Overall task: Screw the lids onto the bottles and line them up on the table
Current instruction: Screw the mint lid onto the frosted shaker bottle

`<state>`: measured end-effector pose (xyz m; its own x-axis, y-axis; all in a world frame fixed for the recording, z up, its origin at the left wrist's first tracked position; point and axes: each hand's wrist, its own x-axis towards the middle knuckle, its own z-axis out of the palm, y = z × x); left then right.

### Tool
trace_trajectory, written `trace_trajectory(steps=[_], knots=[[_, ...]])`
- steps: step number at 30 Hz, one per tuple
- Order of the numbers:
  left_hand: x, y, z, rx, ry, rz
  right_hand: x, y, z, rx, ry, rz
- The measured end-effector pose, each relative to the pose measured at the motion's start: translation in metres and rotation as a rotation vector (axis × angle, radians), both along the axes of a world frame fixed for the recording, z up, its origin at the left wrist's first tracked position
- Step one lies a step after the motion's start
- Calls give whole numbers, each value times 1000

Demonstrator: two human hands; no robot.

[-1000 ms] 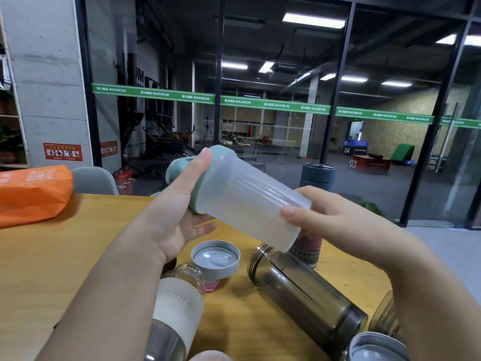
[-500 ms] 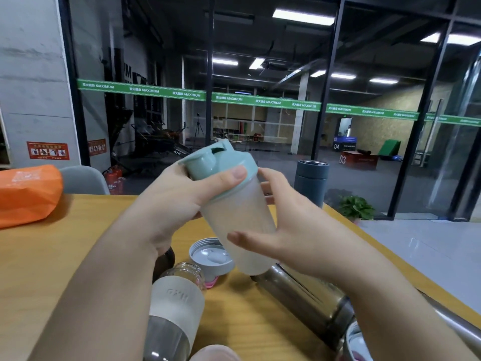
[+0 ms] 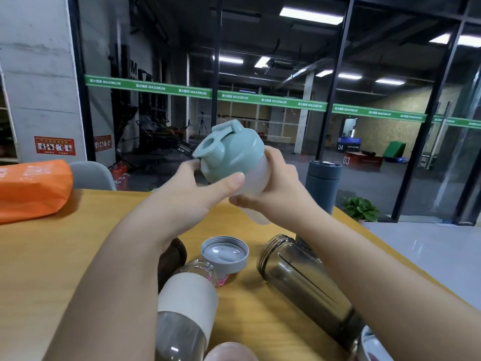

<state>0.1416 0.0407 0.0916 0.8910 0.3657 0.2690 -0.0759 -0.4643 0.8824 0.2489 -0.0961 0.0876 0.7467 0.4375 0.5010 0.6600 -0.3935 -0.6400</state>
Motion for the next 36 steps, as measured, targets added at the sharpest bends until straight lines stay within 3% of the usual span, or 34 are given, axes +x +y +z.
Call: trace_trajectory(steps=[4,7,13,23,30,36], knots=[[-4,10,-8,332,401,30,28,14,-20,99,55,-49],[-4,13,-13,414,544,-8,54,19,-30,171,88,-93],[1,18,-16,410,533,-11,95,20,-52,225,424,-131],[3,21,-18,394,501,-4,108,11,-58,-80,476,-103],[-5,39,-18,283,362,83,110,7,-58,-164,538,-79],[-10,50,-22,256,401,188,110,0,-58,-196,606,-108]])
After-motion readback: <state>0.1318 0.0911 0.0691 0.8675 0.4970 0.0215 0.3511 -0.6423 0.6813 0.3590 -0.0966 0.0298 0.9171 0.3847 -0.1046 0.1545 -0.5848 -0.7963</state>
